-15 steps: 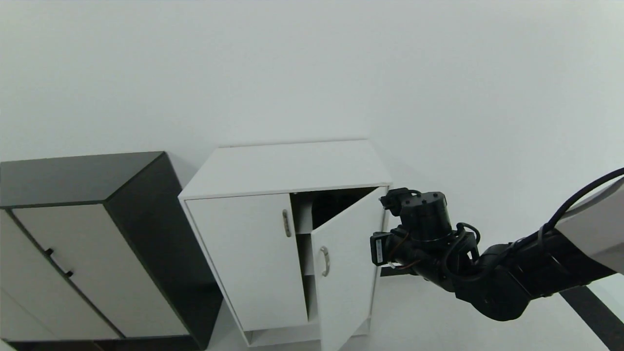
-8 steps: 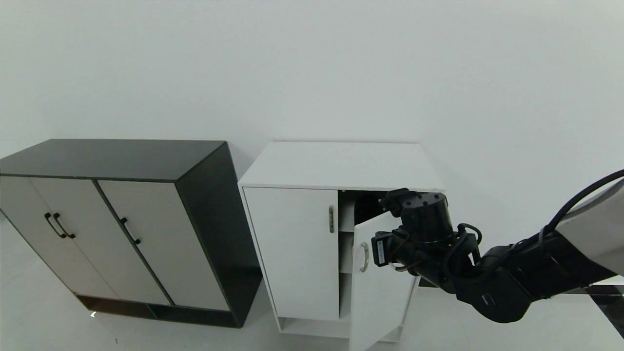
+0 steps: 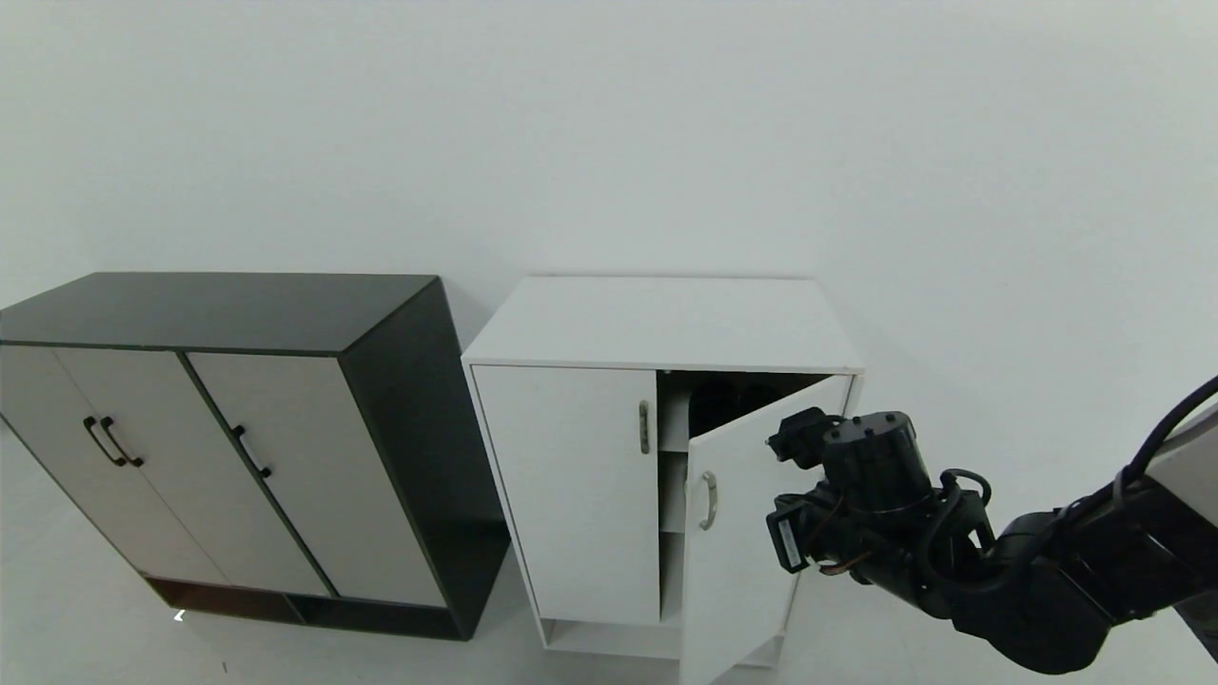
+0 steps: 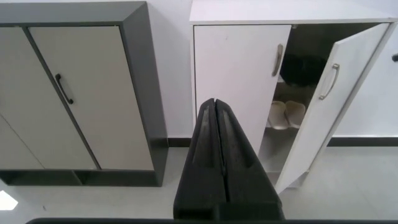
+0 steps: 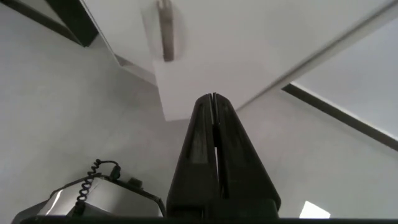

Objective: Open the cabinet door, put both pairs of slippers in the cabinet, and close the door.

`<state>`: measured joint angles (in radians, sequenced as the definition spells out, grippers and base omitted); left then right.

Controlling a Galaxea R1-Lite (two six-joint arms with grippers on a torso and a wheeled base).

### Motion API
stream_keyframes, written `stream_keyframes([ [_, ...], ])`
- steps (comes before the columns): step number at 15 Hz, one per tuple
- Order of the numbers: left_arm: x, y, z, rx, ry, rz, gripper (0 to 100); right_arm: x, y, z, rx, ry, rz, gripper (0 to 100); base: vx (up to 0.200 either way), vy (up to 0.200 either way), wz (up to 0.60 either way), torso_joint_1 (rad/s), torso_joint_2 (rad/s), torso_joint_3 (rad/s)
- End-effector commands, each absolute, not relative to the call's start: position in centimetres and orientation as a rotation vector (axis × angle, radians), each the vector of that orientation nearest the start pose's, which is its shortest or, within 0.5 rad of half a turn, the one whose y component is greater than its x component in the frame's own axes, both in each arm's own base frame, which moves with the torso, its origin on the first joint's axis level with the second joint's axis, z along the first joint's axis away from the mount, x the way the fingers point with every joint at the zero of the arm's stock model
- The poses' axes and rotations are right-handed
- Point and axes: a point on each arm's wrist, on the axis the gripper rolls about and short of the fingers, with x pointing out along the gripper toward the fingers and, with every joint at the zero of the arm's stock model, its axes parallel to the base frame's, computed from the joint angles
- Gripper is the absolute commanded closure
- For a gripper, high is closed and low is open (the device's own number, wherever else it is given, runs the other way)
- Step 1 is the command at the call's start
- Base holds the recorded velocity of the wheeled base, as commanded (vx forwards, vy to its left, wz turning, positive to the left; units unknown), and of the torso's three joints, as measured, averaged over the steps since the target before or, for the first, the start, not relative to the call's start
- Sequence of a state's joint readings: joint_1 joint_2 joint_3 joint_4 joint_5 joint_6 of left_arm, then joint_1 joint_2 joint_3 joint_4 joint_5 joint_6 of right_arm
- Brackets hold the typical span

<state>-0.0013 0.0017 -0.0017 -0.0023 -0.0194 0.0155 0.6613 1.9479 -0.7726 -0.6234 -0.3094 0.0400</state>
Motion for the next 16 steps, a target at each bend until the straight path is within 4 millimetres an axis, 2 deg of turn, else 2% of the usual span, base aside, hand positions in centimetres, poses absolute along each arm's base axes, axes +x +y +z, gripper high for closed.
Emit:
stream_keyframes([
  [1, -2.3, 0.0, 7.6, 0.015, -0.003, -0.020, 100, 26.3, 19.4, 9.4, -0.224, 0.504, 0.328, 100, 0.000, 0.000, 0.00, 0.000, 0.00, 0.000],
  [7, -2.3, 0.0, 7.6, 0.015, -0.003, -0.020, 100, 25.9, 19.0, 9.0, -0.231, 0.521, 0.337, 100, 0.200, 0.000, 0.00, -0.001, 0.00, 0.005],
  [11, -2.3, 0.0, 7.6, 0.015, -0.003, -0.021, 100, 25.9, 19.1, 9.2, -0.229, 0.517, 0.341, 100, 0.000, 0.000, 0.00, 0.000, 0.00, 0.000],
  [16, -2.3, 0.0, 7.6, 0.015, -0.003, -0.021, 100, 27.2, 20.1, 8.0, -0.199, 0.506, 0.377, 100, 0.000, 0.000, 0.00, 0.000, 0.00, 0.000],
])
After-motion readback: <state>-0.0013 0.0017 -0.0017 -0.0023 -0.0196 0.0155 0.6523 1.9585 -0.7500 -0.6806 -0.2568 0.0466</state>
